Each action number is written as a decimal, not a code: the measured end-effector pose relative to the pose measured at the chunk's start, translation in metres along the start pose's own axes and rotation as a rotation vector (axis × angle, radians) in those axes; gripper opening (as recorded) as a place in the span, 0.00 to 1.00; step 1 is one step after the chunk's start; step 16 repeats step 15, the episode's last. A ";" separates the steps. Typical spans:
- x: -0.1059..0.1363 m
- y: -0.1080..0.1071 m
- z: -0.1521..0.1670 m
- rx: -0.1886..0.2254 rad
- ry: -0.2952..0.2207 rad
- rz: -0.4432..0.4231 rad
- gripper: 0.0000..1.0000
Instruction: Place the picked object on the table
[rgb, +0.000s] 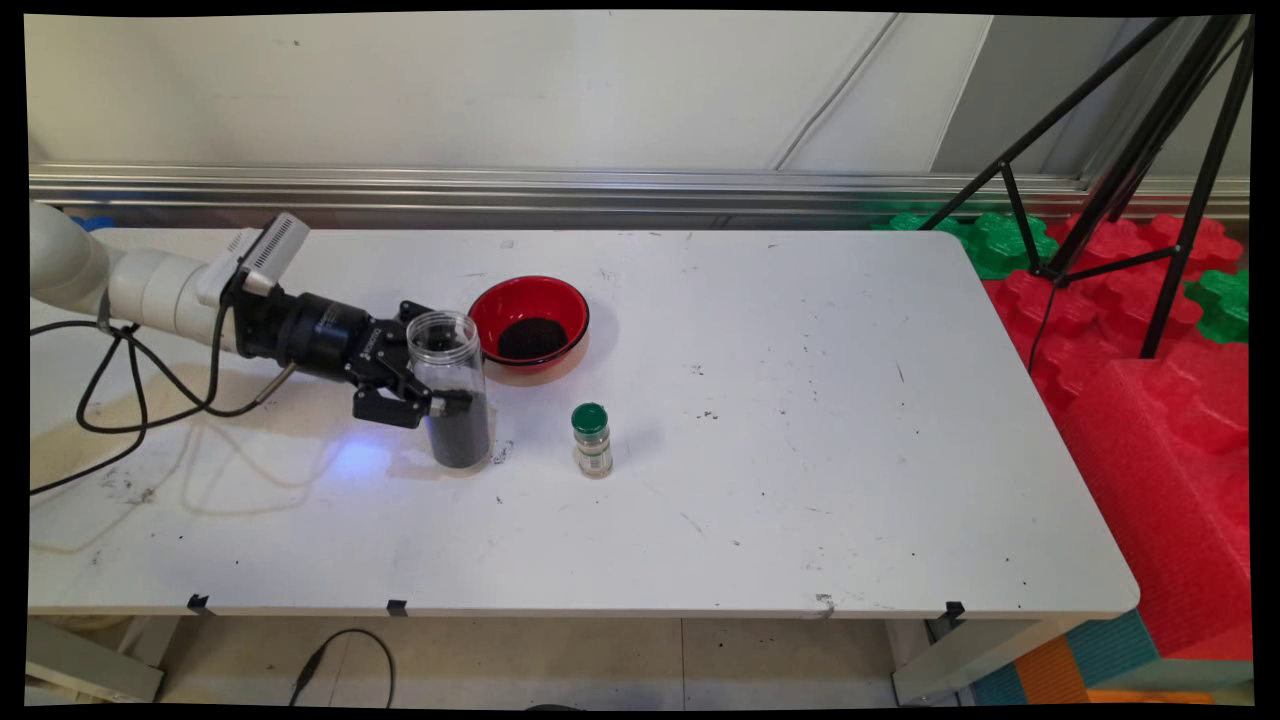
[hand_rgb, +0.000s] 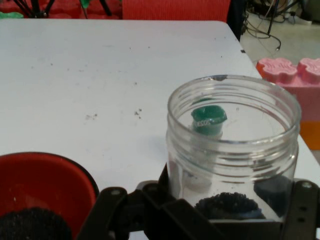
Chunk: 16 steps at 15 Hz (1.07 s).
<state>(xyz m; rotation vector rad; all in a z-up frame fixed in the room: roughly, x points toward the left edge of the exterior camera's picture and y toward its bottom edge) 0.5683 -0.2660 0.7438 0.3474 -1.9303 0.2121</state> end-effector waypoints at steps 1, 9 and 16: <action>-0.002 0.001 0.001 -0.001 -0.003 0.002 0.00; -0.016 0.005 0.007 -0.002 -0.018 0.017 0.00; -0.023 0.009 0.009 -0.002 -0.023 0.029 1.00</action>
